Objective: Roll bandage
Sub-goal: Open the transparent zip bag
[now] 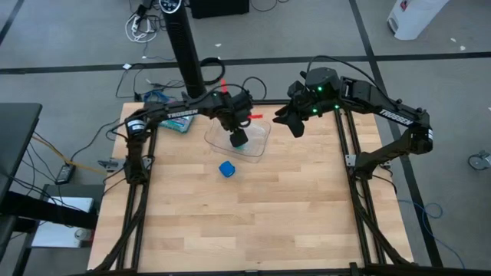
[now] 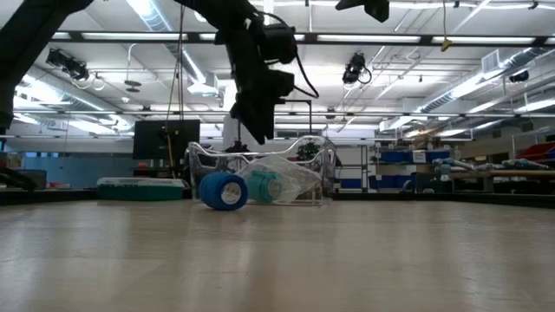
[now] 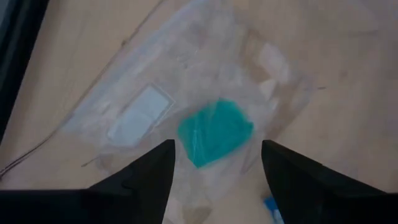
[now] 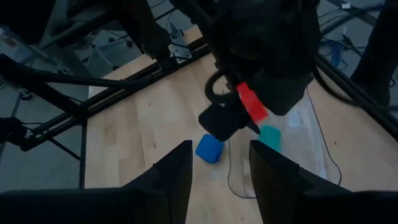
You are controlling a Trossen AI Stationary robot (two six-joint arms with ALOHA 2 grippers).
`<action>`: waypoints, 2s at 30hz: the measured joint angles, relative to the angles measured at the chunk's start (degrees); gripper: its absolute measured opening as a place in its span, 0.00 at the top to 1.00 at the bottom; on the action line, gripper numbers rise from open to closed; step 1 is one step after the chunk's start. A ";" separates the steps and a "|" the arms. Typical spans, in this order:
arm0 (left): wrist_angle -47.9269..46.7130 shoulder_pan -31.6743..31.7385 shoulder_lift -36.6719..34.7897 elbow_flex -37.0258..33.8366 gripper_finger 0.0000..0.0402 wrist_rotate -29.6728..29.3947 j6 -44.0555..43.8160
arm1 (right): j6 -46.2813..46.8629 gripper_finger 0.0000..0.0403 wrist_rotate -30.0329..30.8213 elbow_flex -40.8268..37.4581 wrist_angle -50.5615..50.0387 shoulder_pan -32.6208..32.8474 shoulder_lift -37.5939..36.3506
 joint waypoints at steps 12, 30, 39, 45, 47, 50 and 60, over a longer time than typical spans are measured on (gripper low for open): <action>2.39 -1.80 3.56 0.00 0.54 -5.70 1.62 | -0.02 0.63 0.23 0.00 -0.10 -0.04 0.00; -3.45 -1.91 2.66 8.94 0.99 -3.69 0.11 | 0.24 0.63 0.79 0.00 -1.58 -0.76 -1.65; -12.90 -1.84 2.09 26.79 1.00 0.91 4.43 | -0.13 0.63 0.84 0.00 -3.11 -4.42 -5.45; -11.49 -2.20 2.99 21.22 0.95 2.96 0.15 | -0.42 0.63 0.81 0.00 -3.04 -3.70 -4.92; -9.13 -2.28 3.37 17.61 0.91 2.85 -1.13 | -0.42 0.63 0.83 0.00 -3.03 -3.32 -4.87; -5.17 -2.28 3.42 11.40 0.81 2.87 -3.96 | 0.20 0.63 0.84 0.00 -3.01 -2.99 -4.94; 2.73 -1.32 3.42 -3.20 0.57 2.47 -10.92 | 0.44 0.63 0.85 0.00 -3.29 -2.97 -4.98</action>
